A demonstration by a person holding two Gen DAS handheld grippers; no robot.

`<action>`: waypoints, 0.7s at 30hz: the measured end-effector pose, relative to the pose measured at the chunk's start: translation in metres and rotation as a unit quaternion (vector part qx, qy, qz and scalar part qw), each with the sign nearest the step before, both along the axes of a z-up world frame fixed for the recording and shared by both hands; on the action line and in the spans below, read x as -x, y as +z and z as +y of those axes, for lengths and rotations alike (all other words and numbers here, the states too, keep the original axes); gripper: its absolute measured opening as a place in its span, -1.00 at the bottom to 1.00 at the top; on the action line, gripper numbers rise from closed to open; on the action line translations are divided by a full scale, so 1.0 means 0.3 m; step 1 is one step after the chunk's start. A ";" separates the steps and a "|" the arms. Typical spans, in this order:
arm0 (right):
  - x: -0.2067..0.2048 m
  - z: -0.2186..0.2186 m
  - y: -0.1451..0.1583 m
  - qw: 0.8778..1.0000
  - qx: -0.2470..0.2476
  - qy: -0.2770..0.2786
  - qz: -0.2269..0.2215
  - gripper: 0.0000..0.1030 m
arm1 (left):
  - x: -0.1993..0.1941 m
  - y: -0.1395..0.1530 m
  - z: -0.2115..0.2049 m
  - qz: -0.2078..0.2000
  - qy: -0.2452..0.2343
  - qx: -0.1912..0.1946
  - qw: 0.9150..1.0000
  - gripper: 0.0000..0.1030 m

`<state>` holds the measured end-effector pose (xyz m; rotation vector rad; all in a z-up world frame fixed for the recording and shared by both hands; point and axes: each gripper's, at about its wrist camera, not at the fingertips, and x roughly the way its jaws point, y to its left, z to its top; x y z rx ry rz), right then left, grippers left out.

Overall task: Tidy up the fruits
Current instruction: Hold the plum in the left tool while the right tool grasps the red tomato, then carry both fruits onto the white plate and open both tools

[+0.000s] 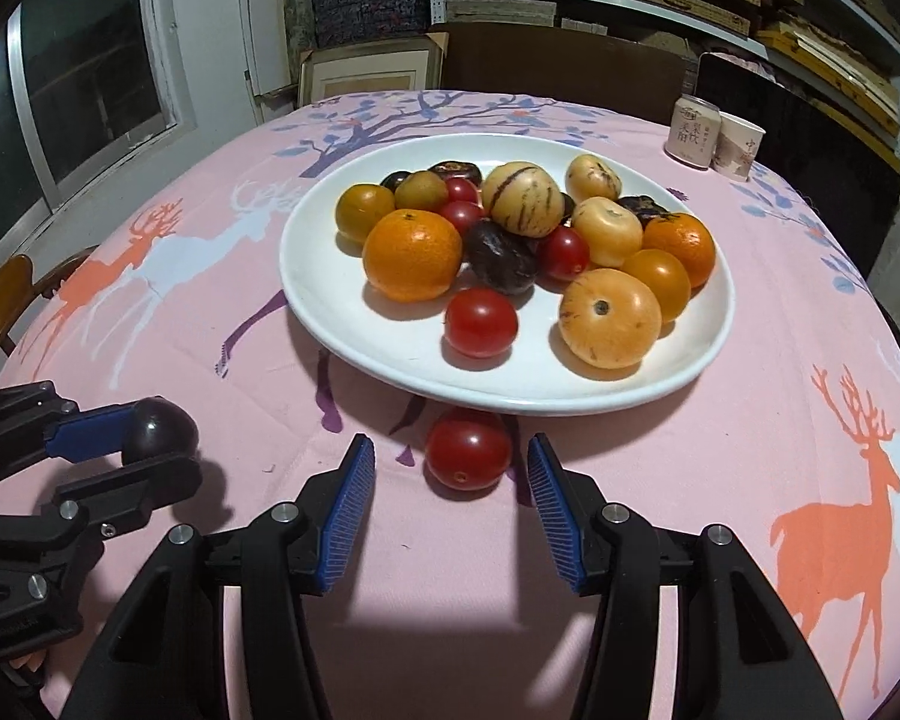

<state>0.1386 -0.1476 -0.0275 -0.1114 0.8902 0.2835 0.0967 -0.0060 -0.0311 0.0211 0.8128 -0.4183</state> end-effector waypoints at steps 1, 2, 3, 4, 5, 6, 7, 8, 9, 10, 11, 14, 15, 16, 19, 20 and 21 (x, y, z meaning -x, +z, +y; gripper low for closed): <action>-0.002 -0.001 0.000 1.000 0.000 -0.001 0.000 0.04 | -0.001 -0.001 0.000 0.000 0.000 0.000 1.000 -0.44; -0.004 -0.004 0.000 1.000 0.000 -0.004 0.000 0.04 | -0.001 -0.001 -0.001 0.001 0.000 0.000 1.000 -0.44; -0.007 -0.006 0.000 1.000 0.001 -0.008 -0.001 0.04 | -0.001 -0.002 0.001 0.002 0.000 0.001 1.000 -0.44; -0.010 -0.009 -0.002 1.000 0.003 -0.012 -0.001 0.04 | -0.001 -0.002 0.004 0.002 0.000 0.001 1.000 -0.44; -0.015 -0.011 -0.005 1.000 0.005 -0.015 0.001 -0.03 | -0.001 -0.001 0.004 0.002 0.001 0.002 1.000 -0.44; -0.019 -0.011 -0.010 1.000 0.005 -0.015 0.005 -0.06 | -0.001 0.000 0.005 0.002 0.002 0.003 1.000 -0.44; -0.023 -0.011 -0.015 1.000 0.003 -0.014 0.010 -0.10 | 0.000 0.000 0.005 0.003 0.002 0.003 1.000 -0.44; -0.023 -0.009 -0.020 1.000 0.002 -0.014 0.013 -0.12 | 0.000 0.000 0.004 0.003 0.002 0.003 1.000 -0.44; -0.025 -0.007 -0.024 1.000 0.002 -0.012 0.015 -0.14 | 0.000 0.000 0.003 0.003 0.003 0.002 1.000 -0.44; -0.026 -0.004 -0.028 1.000 0.001 -0.011 0.017 -0.20 | 0.000 0.000 0.002 0.004 0.003 0.003 1.000 -0.44; -0.026 -0.005 -0.029 1.000 0.002 -0.015 0.014 -0.26 | -0.001 -0.001 0.002 0.004 0.003 0.003 1.000 -0.44; -0.033 -0.027 -0.032 1.000 -0.012 -0.021 0.019 -0.44 | -0.003 -0.002 0.002 0.007 0.003 0.006 1.000 -0.44; -0.030 -0.035 -0.031 0.999 -0.018 -0.024 0.021 -0.44 | -0.006 -0.003 0.003 0.008 0.004 0.007 1.000 -0.44; -0.025 -0.046 -0.028 0.999 -0.025 -0.027 0.022 -0.44 | -0.007 -0.004 0.004 0.009 0.004 0.008 1.000 -0.44; 0.000 -0.073 -0.018 0.998 -0.047 -0.027 0.021 -0.44 | -0.008 -0.005 0.005 0.011 0.005 0.010 1.000 -0.44; 0.012 -0.082 -0.014 0.998 -0.050 -0.028 0.020 -0.44 | -0.008 -0.005 0.004 0.010 0.005 0.009 1.000 -0.44; 0.027 -0.093 -0.010 0.998 -0.055 -0.029 0.019 -0.44 | -0.007 -0.005 0.005 0.009 0.005 0.008 1.000 -0.44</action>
